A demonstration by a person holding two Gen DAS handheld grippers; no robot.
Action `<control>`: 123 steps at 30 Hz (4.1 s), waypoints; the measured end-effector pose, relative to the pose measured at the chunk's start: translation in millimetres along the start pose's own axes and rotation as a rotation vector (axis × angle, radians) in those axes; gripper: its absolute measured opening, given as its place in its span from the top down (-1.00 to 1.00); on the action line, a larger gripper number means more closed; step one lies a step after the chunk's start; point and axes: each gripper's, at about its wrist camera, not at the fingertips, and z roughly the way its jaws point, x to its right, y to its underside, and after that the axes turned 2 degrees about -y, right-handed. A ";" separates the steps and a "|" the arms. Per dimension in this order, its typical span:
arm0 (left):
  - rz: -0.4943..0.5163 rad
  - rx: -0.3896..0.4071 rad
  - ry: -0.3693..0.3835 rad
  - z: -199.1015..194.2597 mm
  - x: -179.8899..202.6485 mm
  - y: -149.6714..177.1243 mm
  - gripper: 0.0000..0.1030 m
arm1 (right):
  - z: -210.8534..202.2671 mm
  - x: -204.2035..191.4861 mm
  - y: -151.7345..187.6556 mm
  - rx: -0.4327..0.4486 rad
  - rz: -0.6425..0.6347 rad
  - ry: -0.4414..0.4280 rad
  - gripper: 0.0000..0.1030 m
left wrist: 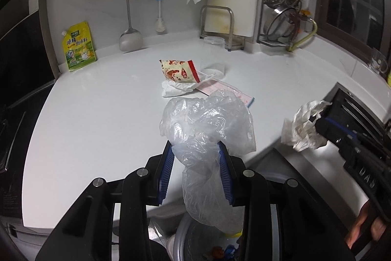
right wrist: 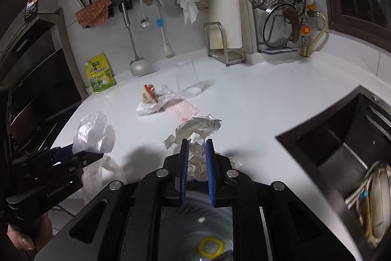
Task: Collect trash
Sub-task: 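Carry the bag and tissue over the bin and open both tools, then move both tools back to the counter toward the wrapper and cup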
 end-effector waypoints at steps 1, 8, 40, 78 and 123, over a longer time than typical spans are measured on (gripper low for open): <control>0.006 0.001 0.004 -3.2 0.4 3.2 0.32 | -3.9 -3.7 7.0 -0.004 0.006 0.002 0.74; 0.030 -0.010 0.051 -21.4 2.2 29.3 0.32 | -26.0 -19.1 48.5 -0.031 0.059 0.004 0.74; 0.094 -0.149 0.112 -7.5 11.4 93.1 0.31 | -44.8 -25.2 129.2 -0.144 0.120 0.020 0.73; 0.039 -0.162 0.102 0.0 -6.5 92.7 -0.59 | -41.7 -17.3 131.7 -0.141 0.175 0.036 -0.08; -0.137 0.095 -0.076 47.7 -67.8 -59.5 -0.88 | 57.8 -8.3 -48.0 -0.019 -0.005 -0.072 -0.38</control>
